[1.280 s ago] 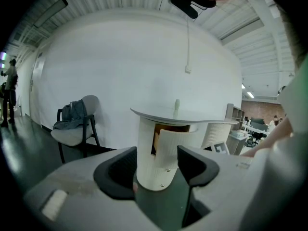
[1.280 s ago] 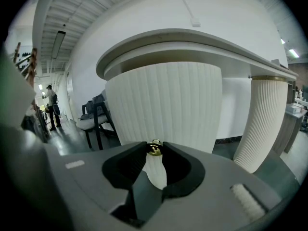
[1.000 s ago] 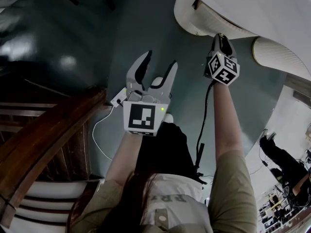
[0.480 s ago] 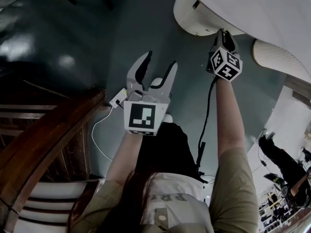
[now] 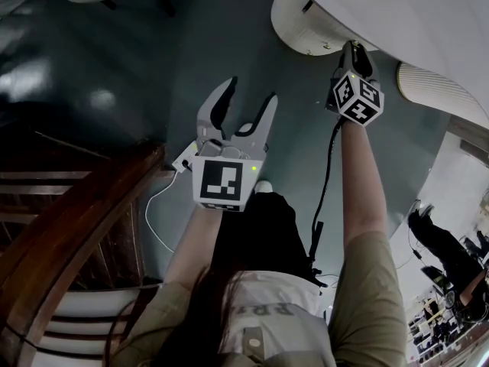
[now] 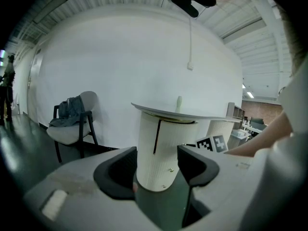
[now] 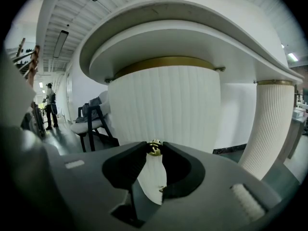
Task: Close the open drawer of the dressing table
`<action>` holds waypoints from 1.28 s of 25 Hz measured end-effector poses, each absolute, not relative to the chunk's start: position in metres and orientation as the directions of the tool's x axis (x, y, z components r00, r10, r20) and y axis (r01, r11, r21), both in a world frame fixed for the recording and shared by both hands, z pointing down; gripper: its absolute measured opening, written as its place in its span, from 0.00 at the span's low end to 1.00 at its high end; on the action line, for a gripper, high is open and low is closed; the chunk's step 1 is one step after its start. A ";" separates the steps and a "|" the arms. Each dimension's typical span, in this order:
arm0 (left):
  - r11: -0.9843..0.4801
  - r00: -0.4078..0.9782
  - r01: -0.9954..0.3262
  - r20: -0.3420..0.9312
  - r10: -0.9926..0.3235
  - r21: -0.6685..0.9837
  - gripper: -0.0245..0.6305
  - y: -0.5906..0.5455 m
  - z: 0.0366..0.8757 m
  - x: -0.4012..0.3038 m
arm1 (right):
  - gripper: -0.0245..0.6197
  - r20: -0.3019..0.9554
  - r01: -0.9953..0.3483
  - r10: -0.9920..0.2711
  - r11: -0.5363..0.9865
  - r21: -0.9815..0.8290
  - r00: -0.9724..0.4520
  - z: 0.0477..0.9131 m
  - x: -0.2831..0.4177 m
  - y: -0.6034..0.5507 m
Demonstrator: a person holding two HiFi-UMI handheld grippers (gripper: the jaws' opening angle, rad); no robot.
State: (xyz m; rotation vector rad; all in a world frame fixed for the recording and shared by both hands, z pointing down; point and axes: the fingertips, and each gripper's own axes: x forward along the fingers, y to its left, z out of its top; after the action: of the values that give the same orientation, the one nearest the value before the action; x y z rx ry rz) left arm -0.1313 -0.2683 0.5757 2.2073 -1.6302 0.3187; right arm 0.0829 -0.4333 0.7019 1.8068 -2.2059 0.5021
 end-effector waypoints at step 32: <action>-0.336 0.356 -0.934 0.396 -0.846 0.121 0.44 -0.295 0.576 -0.103 | 0.21 0.376 -0.976 -0.901 0.199 -0.088 -0.218 0.698 0.082 -0.454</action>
State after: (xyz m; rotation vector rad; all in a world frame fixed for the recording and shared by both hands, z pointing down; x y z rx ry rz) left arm -0.1029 -0.2946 0.5761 2.2977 -1.5719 0.3768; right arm 0.0818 -0.4538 0.6983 1.7914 -2.2327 0.4517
